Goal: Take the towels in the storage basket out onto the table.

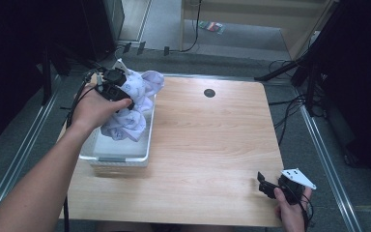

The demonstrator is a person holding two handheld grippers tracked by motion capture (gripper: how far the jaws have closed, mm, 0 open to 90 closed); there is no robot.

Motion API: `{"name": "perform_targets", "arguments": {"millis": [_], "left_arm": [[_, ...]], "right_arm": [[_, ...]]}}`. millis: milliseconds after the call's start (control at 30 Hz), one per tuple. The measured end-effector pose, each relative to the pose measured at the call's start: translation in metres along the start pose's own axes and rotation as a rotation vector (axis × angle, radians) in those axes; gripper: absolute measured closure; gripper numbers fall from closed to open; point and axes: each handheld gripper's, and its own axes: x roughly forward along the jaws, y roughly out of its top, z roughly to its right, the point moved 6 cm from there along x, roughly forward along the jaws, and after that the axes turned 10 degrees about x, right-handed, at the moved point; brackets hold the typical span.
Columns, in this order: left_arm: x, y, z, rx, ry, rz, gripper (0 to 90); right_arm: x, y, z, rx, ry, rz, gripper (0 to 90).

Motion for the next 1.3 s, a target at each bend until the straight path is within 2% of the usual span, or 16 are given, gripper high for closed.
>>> {"name": "perform_targets", "arguments": {"millis": [100, 200, 500, 800, 1133, 1300], "left_arm": [[0.002, 0.004, 0.009, 0.003, -0.014, 0.005, 54.1], [0.005, 0.008, 0.016, 0.013, -0.010, 0.008, 54.0], [0.013, 0.021, 0.038, 0.031, -0.048, 0.023, 53.9], [0.026, 0.035, 0.067, 0.057, -0.086, 0.021, 53.7], [0.041, 0.043, 0.089, 0.078, -0.099, 0.014, 53.4], [0.051, 0.046, 0.103, 0.088, -0.127, 0.004, 53.2]], "right_arm": [[0.000, 0.000, 0.000, -0.006, 0.001, 0.000, 8.1], [0.000, 0.000, 0.000, -0.007, 0.004, -0.002, 8.1], [0.000, 0.000, 0.000, -0.003, 0.002, 0.001, 8.1], [0.000, 0.000, 0.000, -0.002, 0.004, 0.003, 8.1], [0.000, 0.001, 0.000, 0.000, 0.008, 0.005, 8.2], [0.002, 0.002, -0.001, -0.003, 0.010, 0.006, 8.3]]}}
